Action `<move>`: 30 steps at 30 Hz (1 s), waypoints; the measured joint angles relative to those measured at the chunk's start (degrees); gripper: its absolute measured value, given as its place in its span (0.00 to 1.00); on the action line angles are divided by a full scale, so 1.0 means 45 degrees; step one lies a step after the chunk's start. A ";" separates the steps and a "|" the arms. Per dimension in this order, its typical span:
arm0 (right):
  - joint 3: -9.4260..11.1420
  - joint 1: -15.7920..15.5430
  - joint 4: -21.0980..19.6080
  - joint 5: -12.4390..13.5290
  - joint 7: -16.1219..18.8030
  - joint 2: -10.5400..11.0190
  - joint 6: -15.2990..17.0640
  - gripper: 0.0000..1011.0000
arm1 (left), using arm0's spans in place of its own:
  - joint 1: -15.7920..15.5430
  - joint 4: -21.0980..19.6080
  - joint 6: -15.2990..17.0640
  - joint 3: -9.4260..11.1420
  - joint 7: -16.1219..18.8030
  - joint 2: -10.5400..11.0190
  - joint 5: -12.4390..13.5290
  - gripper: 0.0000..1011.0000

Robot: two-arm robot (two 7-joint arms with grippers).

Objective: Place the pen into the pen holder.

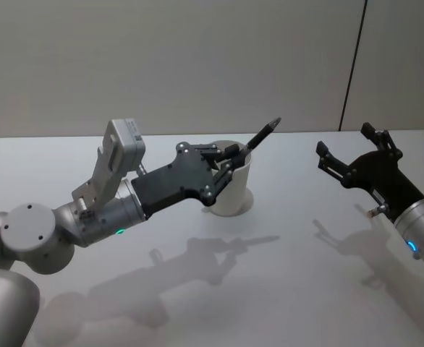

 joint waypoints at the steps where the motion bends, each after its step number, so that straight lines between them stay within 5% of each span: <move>1: 0.0000 0.0000 0.0000 0.0000 0.0000 -0.0001 0.0000 0.99 | -0.0044 0.0060 -0.0017 0.0031 0.0011 -0.0035 -0.0009 0.99; 30: 0.0000 0.0000 0.0000 0.0000 0.0000 0.0000 0.0000 0.99 | -0.0766 0.0970 -0.0085 0.0567 -0.0193 -0.0605 -0.0220 0.99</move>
